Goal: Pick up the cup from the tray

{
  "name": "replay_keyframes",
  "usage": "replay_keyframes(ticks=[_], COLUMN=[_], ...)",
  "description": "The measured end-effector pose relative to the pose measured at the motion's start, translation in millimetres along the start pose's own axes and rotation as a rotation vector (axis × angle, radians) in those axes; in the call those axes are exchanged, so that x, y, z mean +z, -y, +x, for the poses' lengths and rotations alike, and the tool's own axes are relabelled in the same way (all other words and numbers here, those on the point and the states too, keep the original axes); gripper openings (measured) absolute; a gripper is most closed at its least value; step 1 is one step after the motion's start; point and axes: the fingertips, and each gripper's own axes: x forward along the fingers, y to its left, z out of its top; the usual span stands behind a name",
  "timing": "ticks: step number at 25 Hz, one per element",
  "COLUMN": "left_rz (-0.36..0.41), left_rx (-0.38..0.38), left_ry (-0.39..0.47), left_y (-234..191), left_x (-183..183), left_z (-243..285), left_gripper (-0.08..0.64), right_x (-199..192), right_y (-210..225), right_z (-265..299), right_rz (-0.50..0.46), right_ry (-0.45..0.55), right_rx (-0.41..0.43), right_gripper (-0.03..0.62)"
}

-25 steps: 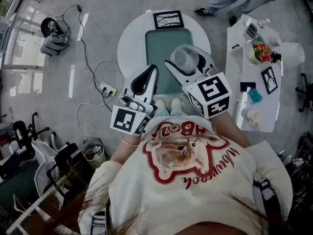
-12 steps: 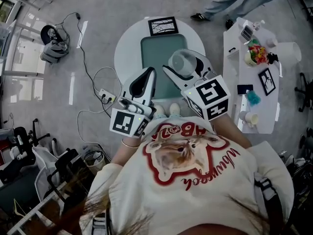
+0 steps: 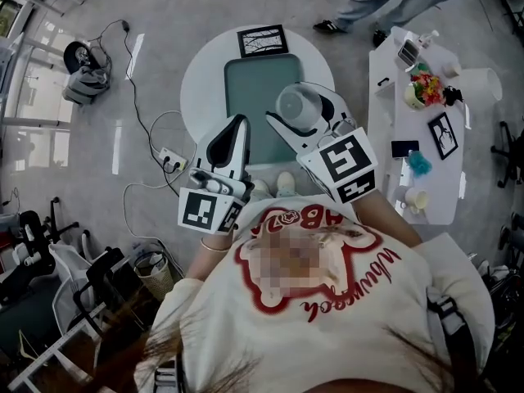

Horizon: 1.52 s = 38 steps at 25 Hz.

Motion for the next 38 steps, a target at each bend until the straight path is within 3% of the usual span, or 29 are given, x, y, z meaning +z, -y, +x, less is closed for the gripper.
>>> replay_keyframes(ticks=[15,26,32,38], left_rz=[-0.034,-0.002,-0.021,-0.025], left_rx=[0.009,-0.04,-0.094,-0.145], left_ry=[-0.014,0.005,-0.012,-0.011], left_y=[5,37,73,114], left_x=[-18,8,4,0], left_z=[-39,-151,-211,-245], left_gripper=[0.015,0.015,0.015,0.015], right_x=[-13,-14,-31,-47], right_y=[-35,-142,-206,-237], right_z=[-7,-66,-110,-152], right_rz=[0.003,0.018,0.047,0.061], right_ry=[-0.012,0.042,0.052,0.062], right_rx=[-0.01,-0.066,-0.11,-0.152], right_gripper=[0.299,0.299,0.299,0.299])
